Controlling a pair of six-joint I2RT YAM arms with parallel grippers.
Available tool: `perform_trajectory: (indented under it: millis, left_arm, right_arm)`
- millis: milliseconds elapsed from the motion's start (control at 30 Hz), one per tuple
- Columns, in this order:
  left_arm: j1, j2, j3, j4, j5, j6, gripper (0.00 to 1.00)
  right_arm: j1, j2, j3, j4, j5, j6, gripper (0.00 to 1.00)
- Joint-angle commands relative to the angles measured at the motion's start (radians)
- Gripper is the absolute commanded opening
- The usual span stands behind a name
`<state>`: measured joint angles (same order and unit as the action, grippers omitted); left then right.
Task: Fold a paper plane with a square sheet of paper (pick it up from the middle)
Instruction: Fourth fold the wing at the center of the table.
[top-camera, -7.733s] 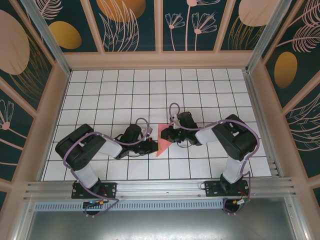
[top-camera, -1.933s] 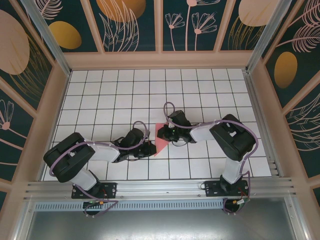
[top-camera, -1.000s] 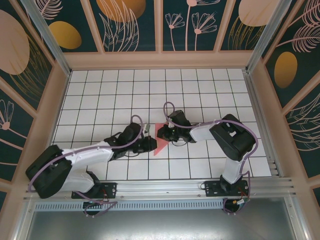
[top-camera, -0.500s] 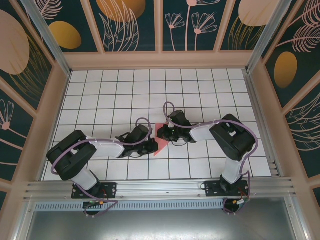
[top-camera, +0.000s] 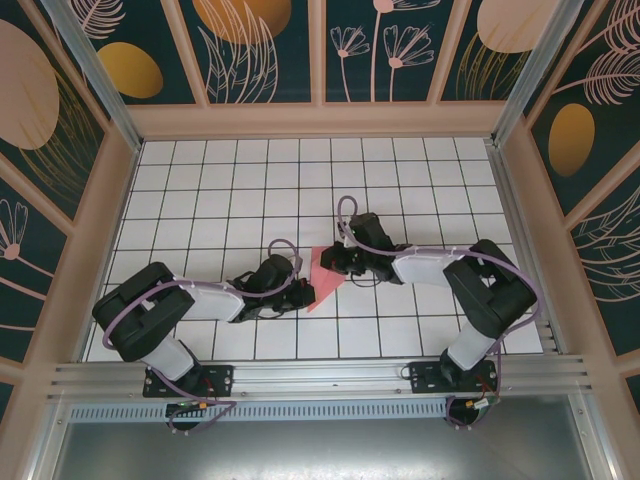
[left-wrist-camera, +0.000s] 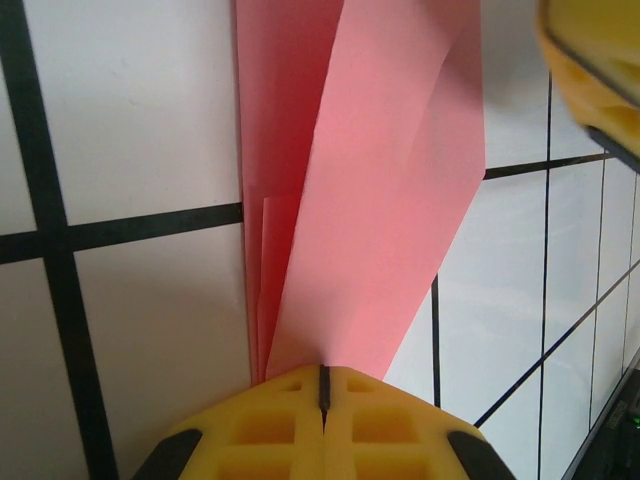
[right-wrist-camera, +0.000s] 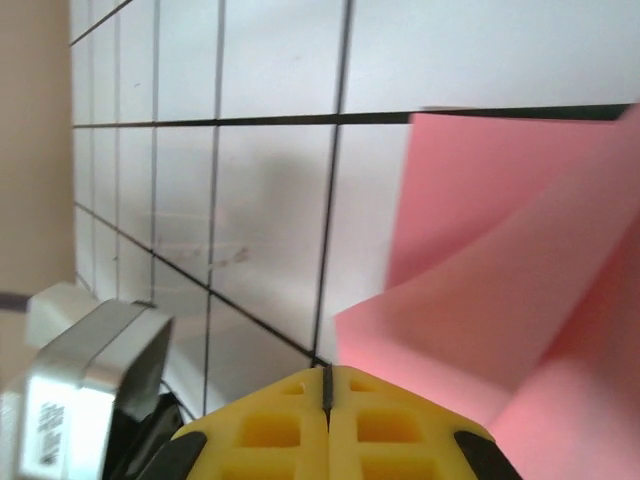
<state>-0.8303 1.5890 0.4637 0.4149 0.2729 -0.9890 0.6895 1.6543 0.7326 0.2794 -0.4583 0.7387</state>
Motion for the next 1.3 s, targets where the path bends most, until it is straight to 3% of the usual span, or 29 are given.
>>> perform_trajectory:
  millis: [0, 267, 400, 533, 1267]
  left_arm:
    - [0.002, 0.074, -0.035, -0.206, -0.017, 0.015, 0.01]
    - [0.001, 0.080, -0.029, -0.214, -0.018, 0.019, 0.00]
    - [0.001, 0.085, -0.028, -0.221, -0.023, 0.021, 0.00]
    - [0.001, 0.091, -0.036, -0.229, -0.027, 0.030, 0.00]
    - [0.002, 0.086, -0.116, -0.242, -0.033, 0.056, 0.00]
  right_arm:
    - [0.027, -0.004, -0.037, 0.036, -0.034, -0.008, 0.04]
    - [0.074, 0.089, -0.038, 0.086, -0.054, 0.016, 0.03]
    - [0.070, 0.135, -0.021, 0.030, 0.021, 0.002, 0.04]
    - [0.038, 0.162, -0.003, 0.004, 0.078, -0.019, 0.05]
    - [-0.171, 0.273, 0.186, -0.123, 0.062, -0.137, 0.09]
